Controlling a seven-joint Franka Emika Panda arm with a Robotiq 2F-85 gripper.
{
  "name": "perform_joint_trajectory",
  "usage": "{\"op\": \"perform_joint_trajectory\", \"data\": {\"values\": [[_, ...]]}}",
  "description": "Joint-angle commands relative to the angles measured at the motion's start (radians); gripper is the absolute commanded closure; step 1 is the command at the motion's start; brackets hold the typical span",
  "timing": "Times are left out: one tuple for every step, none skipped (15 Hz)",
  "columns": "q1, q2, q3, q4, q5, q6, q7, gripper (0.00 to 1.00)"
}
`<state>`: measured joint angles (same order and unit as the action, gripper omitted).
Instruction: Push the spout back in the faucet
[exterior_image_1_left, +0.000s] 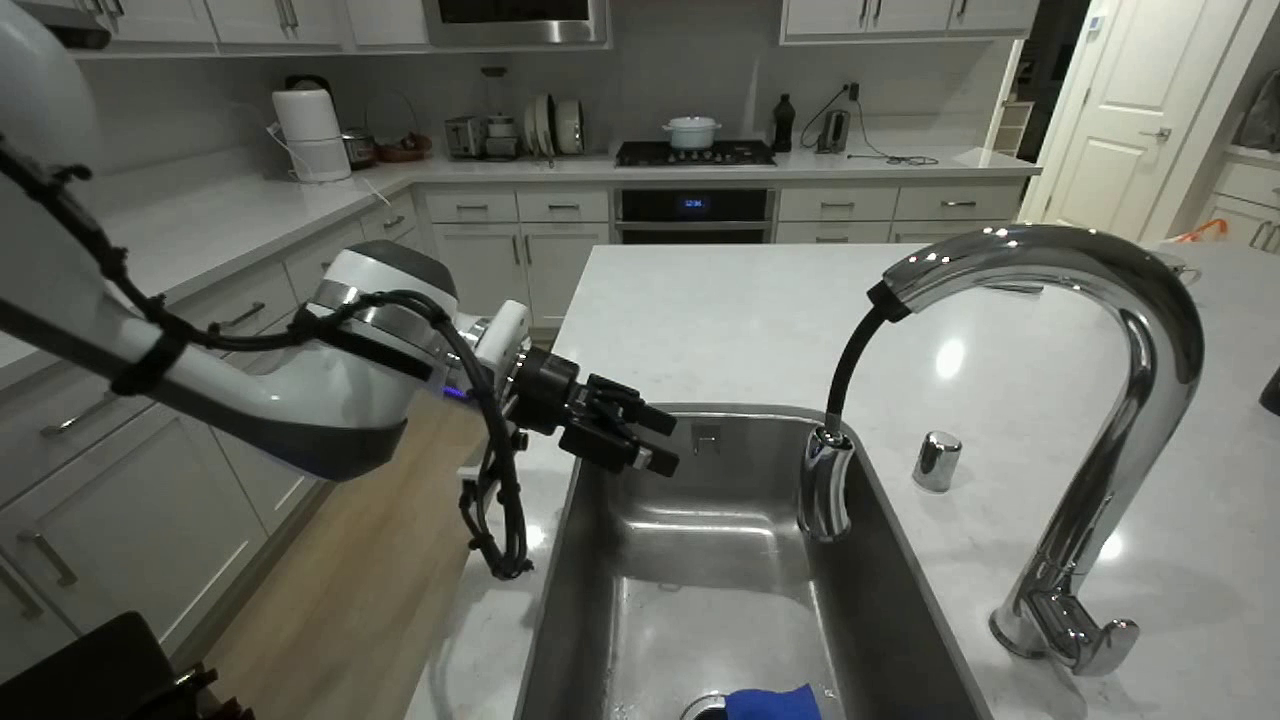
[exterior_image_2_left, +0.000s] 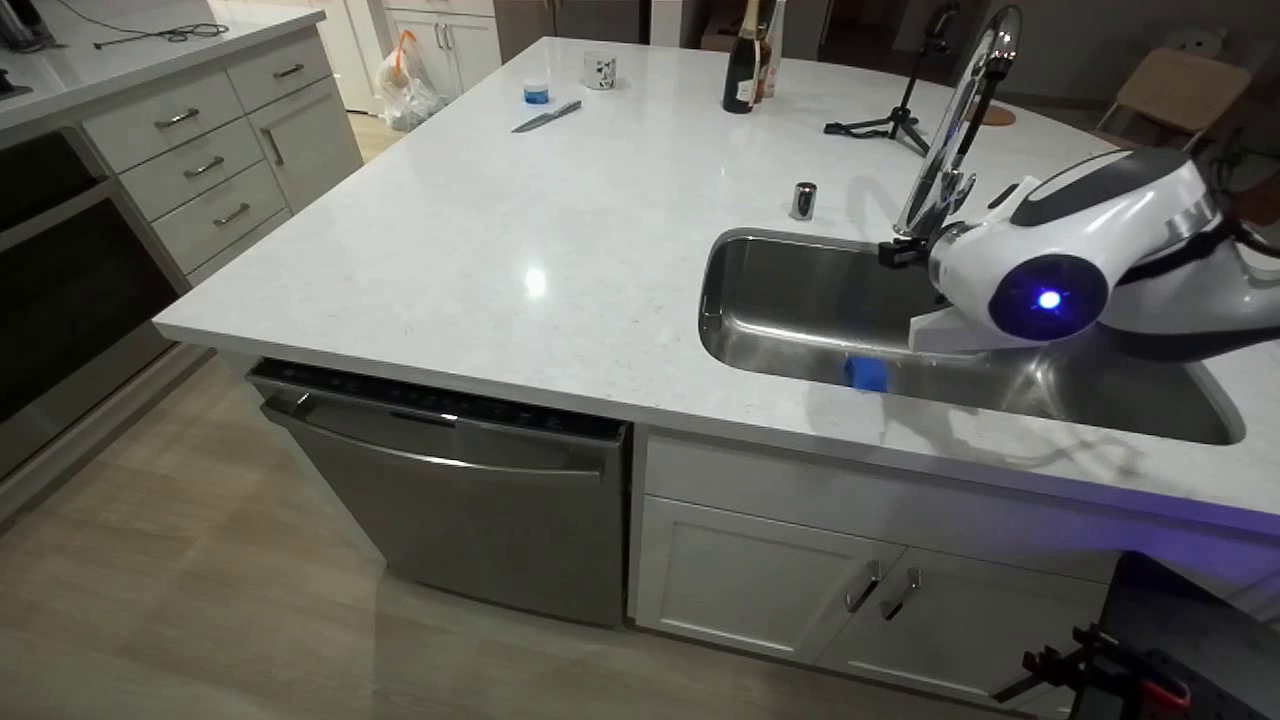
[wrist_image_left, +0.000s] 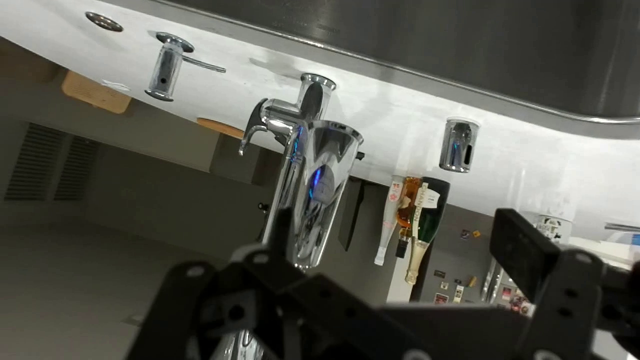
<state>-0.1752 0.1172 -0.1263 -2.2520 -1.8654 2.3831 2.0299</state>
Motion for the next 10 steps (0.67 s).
{"op": "perform_joint_trajectory", "data": {"values": [[-0.004,0.090,-0.003,0.081,0.003,-0.060,0.024,0.00],[-0.006,0.106,-0.002,0.094,-0.005,-0.075,0.031,0.00],[-0.008,0.122,-0.002,0.106,-0.016,-0.092,0.039,0.00],[-0.010,0.136,-0.001,0.119,-0.027,-0.105,0.043,0.00],[-0.011,0.146,-0.001,0.128,-0.031,-0.119,0.044,0.00],[-0.012,0.156,-0.001,0.134,-0.045,-0.133,0.055,0.00],[-0.013,0.165,-0.001,0.141,-0.056,-0.150,0.059,0.00],[-0.015,0.174,-0.001,0.147,-0.062,-0.163,0.057,0.00],[-0.018,0.180,-0.001,0.151,-0.063,-0.175,0.056,0.00],[-0.021,0.185,-0.001,0.155,-0.057,-0.184,0.052,0.00]]}}
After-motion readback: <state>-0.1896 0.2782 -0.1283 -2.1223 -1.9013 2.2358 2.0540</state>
